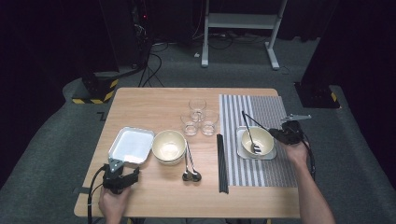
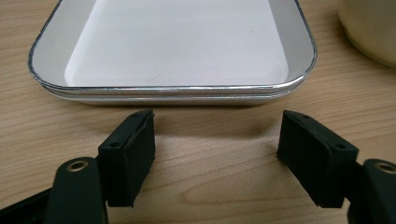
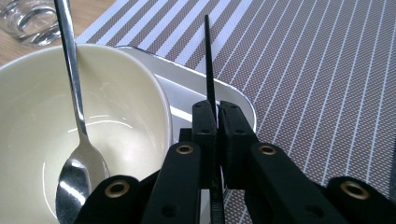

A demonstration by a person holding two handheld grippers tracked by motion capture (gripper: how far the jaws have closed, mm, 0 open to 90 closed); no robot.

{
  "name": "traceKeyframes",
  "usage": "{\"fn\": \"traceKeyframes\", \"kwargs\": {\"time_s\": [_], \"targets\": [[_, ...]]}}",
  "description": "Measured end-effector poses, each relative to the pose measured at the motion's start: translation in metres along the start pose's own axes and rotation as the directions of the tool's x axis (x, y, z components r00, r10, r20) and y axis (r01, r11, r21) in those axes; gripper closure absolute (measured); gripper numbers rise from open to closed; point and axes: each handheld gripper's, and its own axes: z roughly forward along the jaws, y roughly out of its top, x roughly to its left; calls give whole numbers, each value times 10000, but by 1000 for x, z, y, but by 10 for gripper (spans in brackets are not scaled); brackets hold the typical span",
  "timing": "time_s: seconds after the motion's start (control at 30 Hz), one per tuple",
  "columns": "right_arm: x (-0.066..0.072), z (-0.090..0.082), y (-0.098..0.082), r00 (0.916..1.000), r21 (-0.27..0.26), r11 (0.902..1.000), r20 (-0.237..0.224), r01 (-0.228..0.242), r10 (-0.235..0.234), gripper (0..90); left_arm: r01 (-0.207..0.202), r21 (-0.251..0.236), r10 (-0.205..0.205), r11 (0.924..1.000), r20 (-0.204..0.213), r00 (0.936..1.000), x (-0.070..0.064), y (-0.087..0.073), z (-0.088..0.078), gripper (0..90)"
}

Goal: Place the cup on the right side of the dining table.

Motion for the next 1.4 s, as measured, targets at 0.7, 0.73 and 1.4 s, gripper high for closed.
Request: {"fn": "traceKeyframes", "kwargs": {"time_s": [0.7,0.73,1.4], "targets": [[-1,9,-8,9995,499,9983,-155,285,-277,860,-26,12,26,10000,-7,10000,0,0,0,275],[-1,10,-8,9994,507,9983,-176,295,-286,860,-15,11,15,10000,-4,10000,0,0,0,275],[-2,13,-15,9989,363,9990,-382,276,-262,861,-4,0,4,10000,-14,10000,0,0,0,277]]}}
